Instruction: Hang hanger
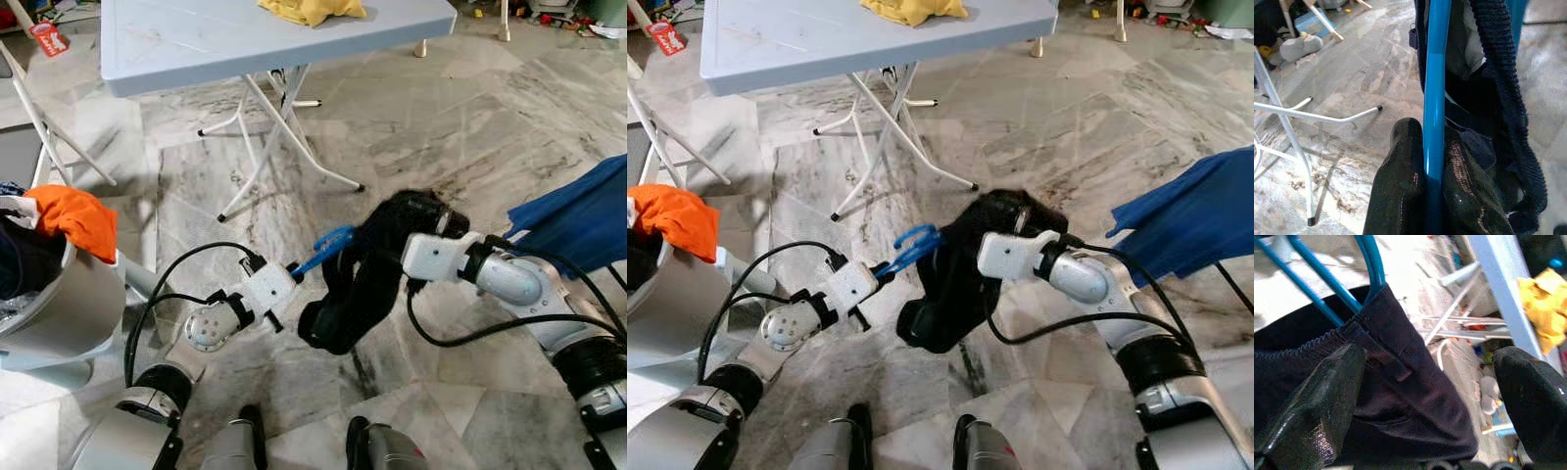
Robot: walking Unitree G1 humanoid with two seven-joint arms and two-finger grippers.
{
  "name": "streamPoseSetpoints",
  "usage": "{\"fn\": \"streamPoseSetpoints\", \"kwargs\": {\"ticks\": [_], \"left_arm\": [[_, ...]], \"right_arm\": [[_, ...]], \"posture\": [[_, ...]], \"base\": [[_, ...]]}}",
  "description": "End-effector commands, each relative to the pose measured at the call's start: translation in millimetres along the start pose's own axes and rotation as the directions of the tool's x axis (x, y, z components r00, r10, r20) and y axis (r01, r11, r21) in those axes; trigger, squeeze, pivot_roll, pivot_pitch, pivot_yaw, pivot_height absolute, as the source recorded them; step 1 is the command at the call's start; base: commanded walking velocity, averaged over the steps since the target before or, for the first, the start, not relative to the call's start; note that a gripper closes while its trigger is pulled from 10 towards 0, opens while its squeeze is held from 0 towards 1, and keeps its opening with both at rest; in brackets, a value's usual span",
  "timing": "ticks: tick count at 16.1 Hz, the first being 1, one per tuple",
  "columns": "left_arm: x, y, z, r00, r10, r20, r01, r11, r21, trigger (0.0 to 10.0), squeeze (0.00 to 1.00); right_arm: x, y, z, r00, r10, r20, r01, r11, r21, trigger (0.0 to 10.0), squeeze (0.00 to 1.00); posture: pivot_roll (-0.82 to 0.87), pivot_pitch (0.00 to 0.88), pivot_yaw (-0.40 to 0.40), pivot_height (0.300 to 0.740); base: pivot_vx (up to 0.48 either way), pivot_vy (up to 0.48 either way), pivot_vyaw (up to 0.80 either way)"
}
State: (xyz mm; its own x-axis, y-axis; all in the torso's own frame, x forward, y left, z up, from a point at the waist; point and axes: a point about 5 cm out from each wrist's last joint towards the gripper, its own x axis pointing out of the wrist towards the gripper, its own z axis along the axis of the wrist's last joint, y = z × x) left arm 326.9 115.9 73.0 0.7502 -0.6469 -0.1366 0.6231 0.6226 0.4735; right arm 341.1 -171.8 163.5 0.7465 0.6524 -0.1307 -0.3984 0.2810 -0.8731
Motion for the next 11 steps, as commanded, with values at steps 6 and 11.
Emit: {"fn": "streamPoseSetpoints", "kwargs": {"ticks": [6,11], "left_arm": [[10.3,12.1,13,0.985,0.161,0.059,-0.144,0.964,-0.225,0.0,0.00],[19.8,10.6,27,0.983,0.139,0.118,-0.108,0.965,-0.237,0.0,0.00]], "right_arm": [[-3.7,21.9,-10,0.985,-0.129,-0.111,0.149,0.969,0.197,10.0,1.00],[5.7,57.9,-3,0.969,-0.150,-0.196,0.224,0.870,0.440,10.0,0.00]], "posture": [[-0.12,0.239,0.006,0.740],[-0.12,0.242,0.021,0.740]], "base": [[0.000,0.000,0.00],[0.000,0.000,0.00]]}}
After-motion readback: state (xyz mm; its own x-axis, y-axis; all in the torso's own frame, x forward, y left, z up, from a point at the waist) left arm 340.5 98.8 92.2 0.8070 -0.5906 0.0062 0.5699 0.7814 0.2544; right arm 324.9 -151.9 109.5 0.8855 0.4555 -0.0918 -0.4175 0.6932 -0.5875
